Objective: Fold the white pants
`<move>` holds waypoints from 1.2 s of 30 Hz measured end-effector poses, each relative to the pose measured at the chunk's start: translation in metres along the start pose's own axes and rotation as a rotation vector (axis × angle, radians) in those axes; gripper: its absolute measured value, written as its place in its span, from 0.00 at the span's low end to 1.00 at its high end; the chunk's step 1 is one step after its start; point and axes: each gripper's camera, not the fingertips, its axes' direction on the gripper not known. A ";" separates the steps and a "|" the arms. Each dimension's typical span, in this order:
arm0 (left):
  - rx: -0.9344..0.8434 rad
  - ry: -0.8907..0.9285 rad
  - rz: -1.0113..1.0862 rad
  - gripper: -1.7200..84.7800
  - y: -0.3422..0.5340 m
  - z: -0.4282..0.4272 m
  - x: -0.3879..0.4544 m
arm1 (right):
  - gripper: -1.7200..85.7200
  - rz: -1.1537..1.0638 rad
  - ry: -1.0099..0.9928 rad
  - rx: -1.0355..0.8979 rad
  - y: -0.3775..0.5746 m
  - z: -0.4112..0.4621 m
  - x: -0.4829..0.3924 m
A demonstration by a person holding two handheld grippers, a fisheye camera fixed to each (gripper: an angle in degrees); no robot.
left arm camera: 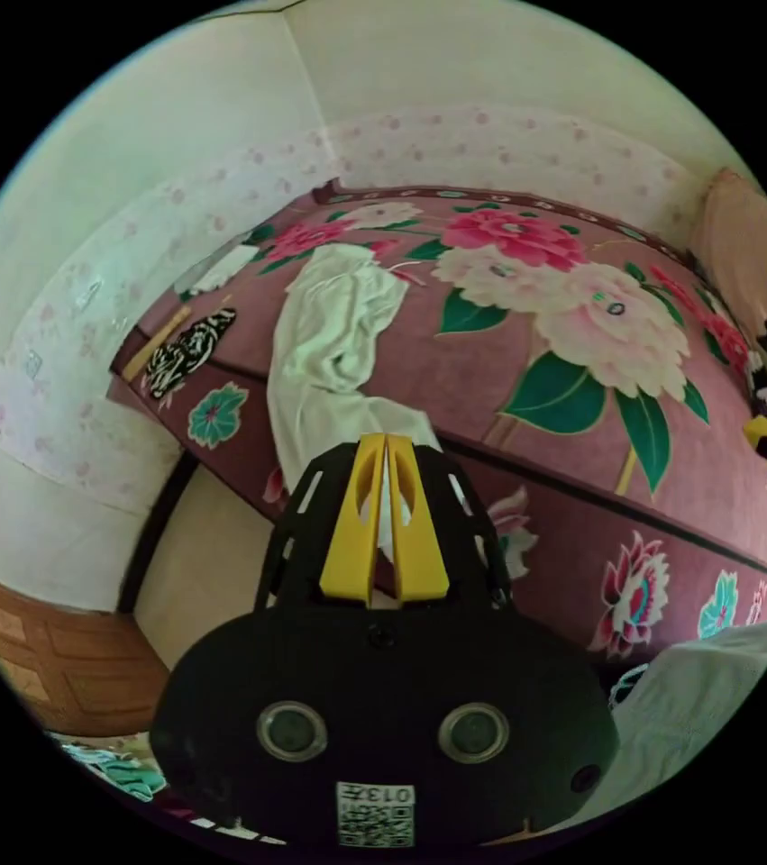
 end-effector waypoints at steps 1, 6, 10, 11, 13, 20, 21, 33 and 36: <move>-0.016 0.053 -0.044 0.07 0.006 0.025 -0.039 | 0.05 -0.010 -0.027 -0.008 -0.026 0.024 -0.019; -0.157 0.323 -0.158 0.22 0.031 0.125 -0.153 | 0.15 -0.104 -0.123 -0.103 -0.132 0.124 -0.086; -0.242 0.423 -0.095 0.24 0.054 0.186 -0.198 | 0.16 -0.175 -0.168 -0.242 -0.199 0.199 -0.130; -0.284 0.425 -0.085 0.24 0.063 0.204 -0.210 | 0.16 -0.184 -0.195 -0.299 -0.210 0.219 -0.140; -0.278 0.393 -0.118 0.21 0.077 0.219 -0.232 | 0.17 -0.188 -0.230 -0.409 -0.219 0.249 -0.155; -0.130 0.694 -0.284 0.04 0.141 0.233 -0.360 | 0.04 -0.206 -0.315 -0.430 -0.229 0.223 -0.200; -0.103 0.733 -0.301 0.03 0.147 0.231 -0.373 | 0.04 -0.176 -0.342 -0.392 -0.230 0.211 -0.197; 0.612 0.677 -0.325 0.02 0.223 0.087 -0.523 | 0.03 0.470 0.323 0.364 -0.076 -0.204 -0.069; 0.790 0.704 -0.300 0.02 0.243 0.053 -0.535 | 0.03 0.550 0.568 0.488 -0.001 -0.312 -0.093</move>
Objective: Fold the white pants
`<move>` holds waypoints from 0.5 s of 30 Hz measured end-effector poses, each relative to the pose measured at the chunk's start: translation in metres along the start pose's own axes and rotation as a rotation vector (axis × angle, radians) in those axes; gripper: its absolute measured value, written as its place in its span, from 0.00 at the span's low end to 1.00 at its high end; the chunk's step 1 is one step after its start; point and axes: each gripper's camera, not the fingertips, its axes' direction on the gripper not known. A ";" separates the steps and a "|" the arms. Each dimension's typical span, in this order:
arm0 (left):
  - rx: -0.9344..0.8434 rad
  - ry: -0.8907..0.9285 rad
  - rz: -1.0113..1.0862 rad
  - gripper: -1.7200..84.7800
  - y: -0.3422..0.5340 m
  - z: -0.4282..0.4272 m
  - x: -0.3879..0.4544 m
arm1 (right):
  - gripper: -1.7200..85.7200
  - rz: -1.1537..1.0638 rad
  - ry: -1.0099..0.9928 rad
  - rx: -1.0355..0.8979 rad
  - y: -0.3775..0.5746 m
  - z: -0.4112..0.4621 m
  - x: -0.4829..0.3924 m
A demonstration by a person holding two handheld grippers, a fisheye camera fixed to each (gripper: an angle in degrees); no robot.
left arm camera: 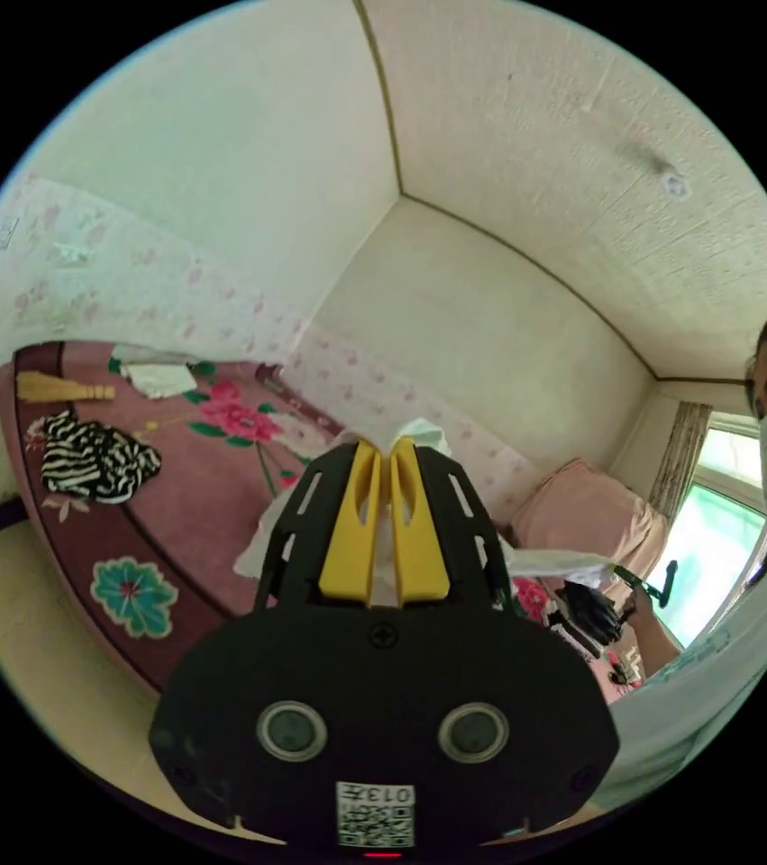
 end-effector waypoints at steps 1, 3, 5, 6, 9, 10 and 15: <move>0.049 0.035 0.017 0.02 -0.003 -0.013 0.005 | 0.03 0.032 0.049 0.077 0.007 -0.047 0.020; 0.097 0.062 0.040 0.02 -0.005 -0.030 0.013 | 0.03 0.083 0.158 0.152 0.021 -0.111 0.041; 0.124 0.083 0.085 0.02 -0.006 -0.047 0.026 | 0.03 0.123 0.313 0.186 0.045 -0.180 0.056; 0.128 0.093 0.096 0.02 -0.007 -0.050 0.029 | 0.03 0.130 0.346 0.185 0.050 -0.195 0.058; 0.160 0.190 0.114 0.02 -0.008 -0.063 0.043 | 0.03 0.134 0.466 0.183 0.075 -0.262 0.063; 0.188 0.207 0.103 0.02 -0.007 -0.071 0.048 | 0.03 0.128 0.508 0.199 0.081 -0.288 0.061; 0.289 0.120 0.182 0.02 0.001 -0.110 0.077 | 0.03 0.131 0.639 0.310 0.100 -0.393 0.051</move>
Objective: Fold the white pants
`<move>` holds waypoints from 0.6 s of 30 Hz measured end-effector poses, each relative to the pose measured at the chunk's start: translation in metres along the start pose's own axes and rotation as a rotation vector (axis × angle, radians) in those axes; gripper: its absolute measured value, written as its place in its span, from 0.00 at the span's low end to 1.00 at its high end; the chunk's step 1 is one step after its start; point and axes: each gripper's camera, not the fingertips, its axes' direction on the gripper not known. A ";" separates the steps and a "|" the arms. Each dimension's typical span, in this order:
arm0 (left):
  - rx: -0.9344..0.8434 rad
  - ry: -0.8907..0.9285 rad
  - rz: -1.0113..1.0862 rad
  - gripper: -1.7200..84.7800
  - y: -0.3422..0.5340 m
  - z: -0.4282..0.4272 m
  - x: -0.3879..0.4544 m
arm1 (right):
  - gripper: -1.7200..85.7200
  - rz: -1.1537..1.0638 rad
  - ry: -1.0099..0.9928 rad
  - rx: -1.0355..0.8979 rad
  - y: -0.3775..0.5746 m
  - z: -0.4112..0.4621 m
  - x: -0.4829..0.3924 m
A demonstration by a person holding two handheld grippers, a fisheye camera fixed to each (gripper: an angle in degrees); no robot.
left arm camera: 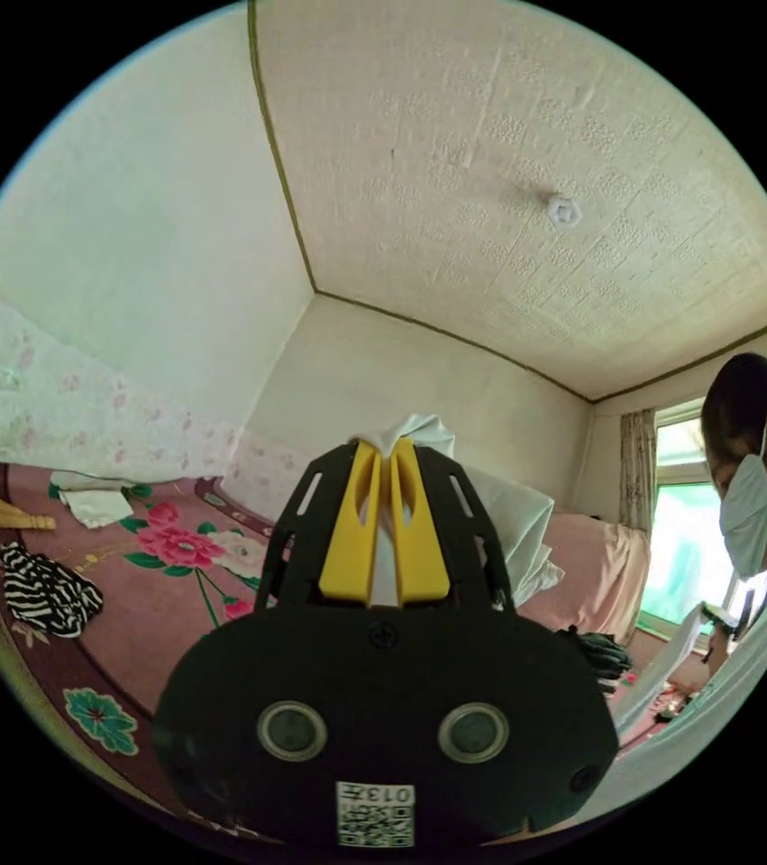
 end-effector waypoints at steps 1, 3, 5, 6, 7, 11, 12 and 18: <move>0.019 0.000 0.003 0.02 0.000 -0.010 0.006 | 0.03 0.010 0.019 0.010 -0.005 -0.020 0.012; 0.059 0.028 -0.001 0.02 -0.002 -0.025 0.014 | 0.03 0.007 0.041 0.053 -0.012 -0.050 0.024; 0.098 0.038 0.017 0.02 -0.007 -0.043 0.026 | 0.03 -0.014 0.090 0.117 -0.024 -0.085 0.032; 0.109 0.033 0.020 0.02 -0.009 -0.048 0.029 | 0.03 -0.020 0.097 0.131 -0.028 -0.092 0.033; 0.128 0.008 0.028 0.02 -0.013 -0.058 0.037 | 0.03 -0.023 0.097 0.154 -0.035 -0.104 0.036; 0.175 -0.225 0.179 0.02 -0.032 -0.091 0.080 | 0.03 -0.057 0.012 0.219 -0.058 -0.131 0.031; 0.187 -0.247 0.202 0.02 -0.035 -0.096 0.086 | 0.03 -0.067 -0.001 0.223 -0.061 -0.132 0.028; 0.280 -0.274 0.251 0.02 -0.076 -0.141 0.119 | 0.03 -0.187 -0.247 0.267 -0.086 -0.128 -0.010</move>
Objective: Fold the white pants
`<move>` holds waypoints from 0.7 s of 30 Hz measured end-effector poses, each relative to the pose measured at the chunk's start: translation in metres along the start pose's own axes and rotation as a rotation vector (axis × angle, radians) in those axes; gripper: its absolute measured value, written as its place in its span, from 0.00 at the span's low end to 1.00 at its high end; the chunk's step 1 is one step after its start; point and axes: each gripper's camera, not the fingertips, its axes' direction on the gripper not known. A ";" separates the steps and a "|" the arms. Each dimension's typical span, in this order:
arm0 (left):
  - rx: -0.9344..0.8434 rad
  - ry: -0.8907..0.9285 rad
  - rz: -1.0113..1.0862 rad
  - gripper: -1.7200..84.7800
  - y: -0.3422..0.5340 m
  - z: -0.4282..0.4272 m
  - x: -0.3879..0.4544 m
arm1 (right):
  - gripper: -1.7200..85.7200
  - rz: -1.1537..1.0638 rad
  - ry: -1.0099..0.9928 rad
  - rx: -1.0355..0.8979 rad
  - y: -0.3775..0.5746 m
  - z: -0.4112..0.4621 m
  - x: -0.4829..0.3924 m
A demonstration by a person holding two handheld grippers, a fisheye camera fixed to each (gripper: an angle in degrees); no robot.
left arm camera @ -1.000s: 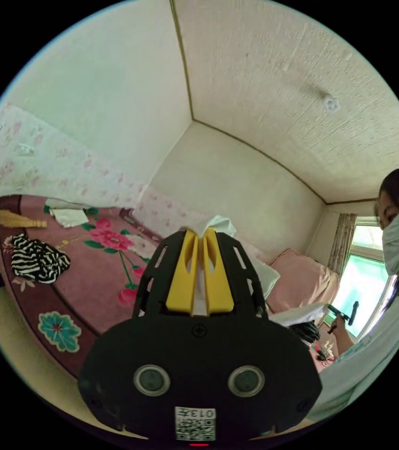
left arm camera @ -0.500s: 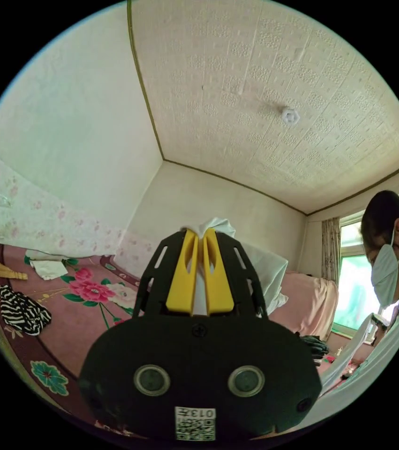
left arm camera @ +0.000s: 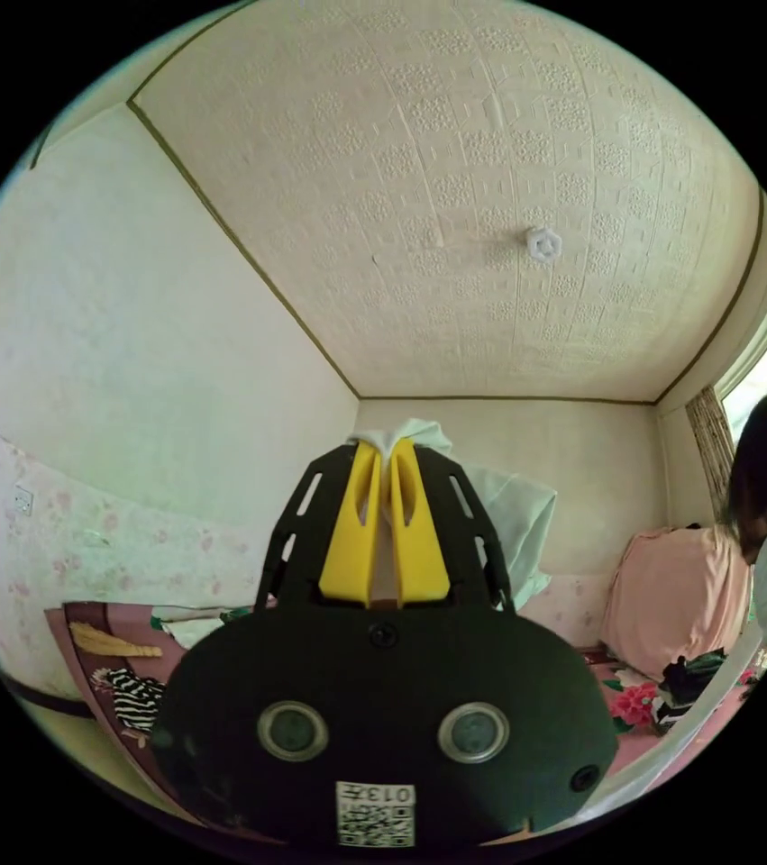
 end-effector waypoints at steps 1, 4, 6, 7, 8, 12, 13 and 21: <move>0.018 -0.017 0.016 0.02 -0.010 -0.007 0.004 | 0.03 -0.024 -0.049 0.015 -0.004 0.005 -0.007; 0.028 -0.121 0.126 0.02 -0.027 -0.019 0.025 | 0.03 -0.083 -0.124 0.047 -0.010 0.021 -0.025; 0.028 -0.155 0.179 0.02 -0.032 -0.023 0.039 | 0.03 -0.094 -0.172 0.015 -0.015 0.037 -0.031; 0.011 -0.170 0.214 0.02 -0.035 -0.022 0.047 | 0.03 -0.104 -0.201 -0.006 -0.017 0.048 -0.035; -0.012 -0.179 0.237 0.02 -0.035 -0.019 0.055 | 0.03 -0.115 -0.214 -0.026 -0.018 0.061 -0.039; -0.131 -0.165 0.268 0.02 -0.024 0.006 0.070 | 0.03 -0.068 -0.221 -0.133 -0.016 0.110 -0.045; -0.166 -0.160 0.246 0.02 -0.017 0.016 0.072 | 0.03 -0.050 -0.238 -0.176 -0.014 0.128 -0.047; -0.418 -0.242 0.197 0.02 0.042 0.085 0.075 | 0.03 -0.121 -0.377 -0.557 0.027 0.278 -0.100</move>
